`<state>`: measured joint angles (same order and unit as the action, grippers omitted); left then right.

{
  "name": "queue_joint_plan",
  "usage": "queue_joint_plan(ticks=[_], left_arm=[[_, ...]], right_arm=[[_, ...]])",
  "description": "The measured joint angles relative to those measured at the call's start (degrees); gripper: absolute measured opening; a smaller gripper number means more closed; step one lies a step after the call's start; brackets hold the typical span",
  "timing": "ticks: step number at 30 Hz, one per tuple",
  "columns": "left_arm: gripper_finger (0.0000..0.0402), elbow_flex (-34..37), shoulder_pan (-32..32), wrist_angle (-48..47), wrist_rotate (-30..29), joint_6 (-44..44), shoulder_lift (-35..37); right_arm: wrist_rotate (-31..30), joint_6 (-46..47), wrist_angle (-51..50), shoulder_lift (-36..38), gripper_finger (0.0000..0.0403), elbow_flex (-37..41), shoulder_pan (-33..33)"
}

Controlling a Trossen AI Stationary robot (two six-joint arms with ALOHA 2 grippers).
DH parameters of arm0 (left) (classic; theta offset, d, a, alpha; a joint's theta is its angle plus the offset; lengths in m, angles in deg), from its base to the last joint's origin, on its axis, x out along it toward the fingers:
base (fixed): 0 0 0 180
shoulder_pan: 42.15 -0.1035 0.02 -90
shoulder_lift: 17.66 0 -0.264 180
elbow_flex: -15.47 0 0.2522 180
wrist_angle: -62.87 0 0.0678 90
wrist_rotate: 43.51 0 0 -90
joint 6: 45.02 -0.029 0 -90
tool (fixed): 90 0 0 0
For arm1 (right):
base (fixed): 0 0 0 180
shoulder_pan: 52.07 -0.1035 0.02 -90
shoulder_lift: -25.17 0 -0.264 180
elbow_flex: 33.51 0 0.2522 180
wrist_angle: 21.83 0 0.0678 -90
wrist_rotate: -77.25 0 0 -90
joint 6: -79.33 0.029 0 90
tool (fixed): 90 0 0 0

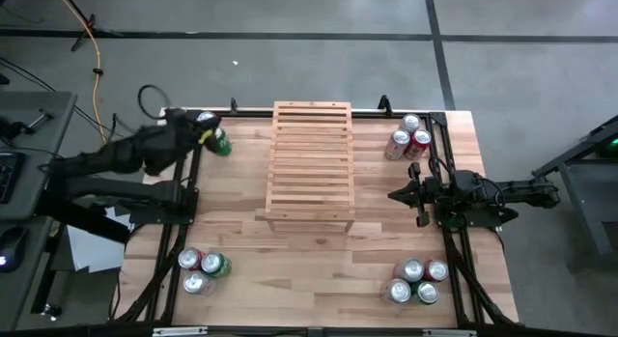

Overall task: Place canned beverage on shelf
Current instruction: Put the top green soda can on the shelf

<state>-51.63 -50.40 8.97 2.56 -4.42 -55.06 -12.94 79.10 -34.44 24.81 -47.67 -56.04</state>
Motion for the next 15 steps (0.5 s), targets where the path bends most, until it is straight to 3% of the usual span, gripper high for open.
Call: queue_joint_plan(ticks=[3, 5, 8, 15], left_arm=[[0.0001, -7.36, -6.17, -15.91, 7.05, 11.67, -5.85], [0.0, -9.96, -9.76, -21.58, 11.67, 13.3, -8.94], [0.0, -10.17, -14.07, -23.15, 14.38, 9.73, -11.93], [0.0002, -10.19, -22.07, -22.69, 14.07, 3.85, -17.83]], right_arm=[[0.01, 0.0, 0.0, 0.0, 0.0, -0.02, 0.02], [0.0, 0.0, 0.0, 0.0, 0.0, -0.01, 0.01], [0.0, 0.0, 0.0, 0.0, 0.0, 0.0, 0.0], [0.0, 0.0, 0.0, 0.0, 0.0, -0.02, 0.0]])
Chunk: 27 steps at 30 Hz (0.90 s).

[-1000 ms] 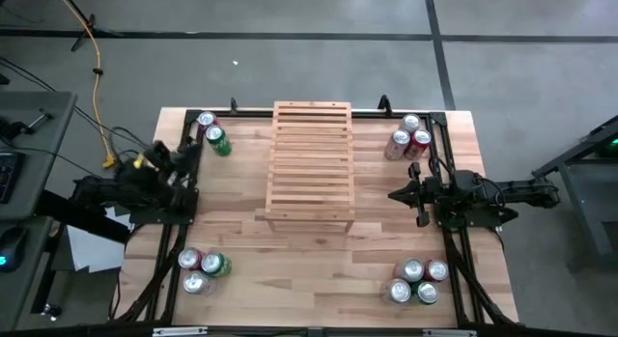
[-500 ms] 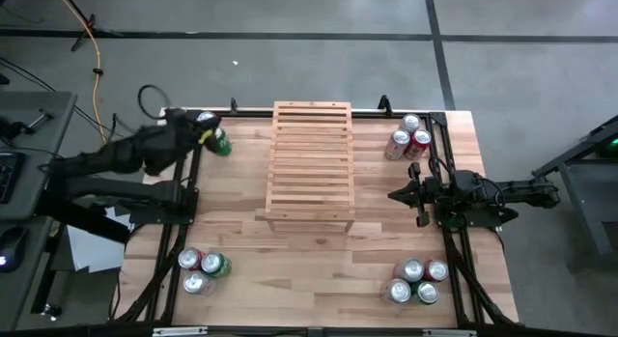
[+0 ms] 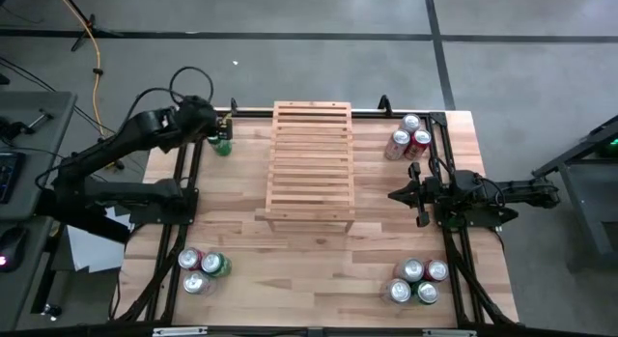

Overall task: Place canned beverage on shelf
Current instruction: Put the top green soda can on the shelf

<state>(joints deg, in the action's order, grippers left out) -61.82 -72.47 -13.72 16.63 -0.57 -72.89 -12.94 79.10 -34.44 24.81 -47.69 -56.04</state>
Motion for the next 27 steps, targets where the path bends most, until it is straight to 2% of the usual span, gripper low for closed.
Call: queue_joint_plan(ticks=[4, 9, 27], left_arm=[[0.0017, 0.0, -4.04, 0.01, 0.46, -1.57, -2.15], [0.0058, 0.0, -7.05, -0.17, 0.57, -2.2, -4.05], [0.0291, 0.02, -10.75, -3.06, 1.0, 0.72, -8.89]], right_arm=[[0.01, 0.0, 0.0, 0.0, 0.0, 0.01, 0.02], [-0.01, 0.0, 0.0, 0.0, 0.0, 0.01, 0.02], [0.01, 0.0, 0.0, 0.0, 0.0, 0.0, 0.02]])
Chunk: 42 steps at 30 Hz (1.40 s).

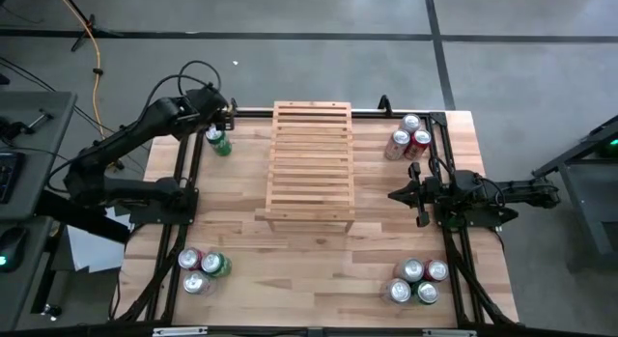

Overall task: Place canned beverage on shelf
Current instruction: Put the top green soda can on the shelf

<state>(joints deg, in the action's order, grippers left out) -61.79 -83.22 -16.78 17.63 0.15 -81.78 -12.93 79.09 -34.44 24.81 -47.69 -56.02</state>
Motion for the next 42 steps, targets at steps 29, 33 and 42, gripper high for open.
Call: queue_joint_plan(ticks=[29, 33, 42], left_arm=[[0.0324, 25.53, -1.38, 25.1, -4.73, 20.61, 0.38], [0.0324, 27.03, -1.38, 27.64, -5.52, 20.76, 0.4], [0.0324, 26.69, -0.82, 28.55, -3.78, 17.16, 0.76]], right_arm=[[-0.01, 0.0, 0.0, 0.0, 0.0, 0.01, -0.01], [-0.01, 0.0, 0.0, 0.0, 0.0, 0.02, 0.0], [-0.02, 0.0, 0.0, 0.0, 0.0, 0.0, 0.0]])
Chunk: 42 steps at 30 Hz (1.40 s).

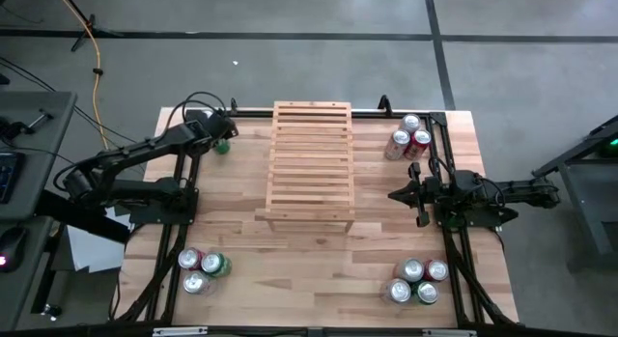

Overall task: Place canned beverage on shelf
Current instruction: Put the top green soda can on the shelf

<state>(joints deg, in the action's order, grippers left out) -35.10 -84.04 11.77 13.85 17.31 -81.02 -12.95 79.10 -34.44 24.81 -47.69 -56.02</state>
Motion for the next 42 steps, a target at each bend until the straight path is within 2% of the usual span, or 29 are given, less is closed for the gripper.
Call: queue_joint_plan(ticks=[9, 14, 22, 31, 35, 40, 42], left_arm=[[0.0324, -1.15, 0.07, -0.43, 8.09, -6.24, 2.44], [0.0324, -1.17, 0.04, -0.19, 8.45, -10.2, 2.53], [0.0326, -1.17, 0.04, -0.14, 8.29, -10.56, 2.53], [0.0378, -1.34, 0.02, -0.34, 6.75, -10.54, 2.61], [0.0393, -1.34, 0.02, 0.0, 8.63, -10.6, 2.61], [0.0392, -1.33, 0.02, -0.77, 12.45, -10.63, 2.61], [0.0392, -1.34, 0.04, -0.7, 12.1, -10.31, 2.58]], right_arm=[[0.0, -0.02, 0.0, 0.0, 0.0, 0.0, -0.02], [0.02, 0.0, 0.0, 0.0, 0.0, 0.02, -0.02], [0.0, 0.0, 0.0, 0.0, 0.0, 0.0, -0.01], [0.01, 0.0, 0.0, 0.0, 0.0, 0.0, -0.01], [0.01, 0.0, 0.0, 0.0, 0.0, 0.0, -0.01], [0.0, 0.0, 0.0, 0.0, 0.0, 0.01, -0.02], [0.0, 0.0, 0.0, 0.0, 0.0, 0.02, 0.0]])
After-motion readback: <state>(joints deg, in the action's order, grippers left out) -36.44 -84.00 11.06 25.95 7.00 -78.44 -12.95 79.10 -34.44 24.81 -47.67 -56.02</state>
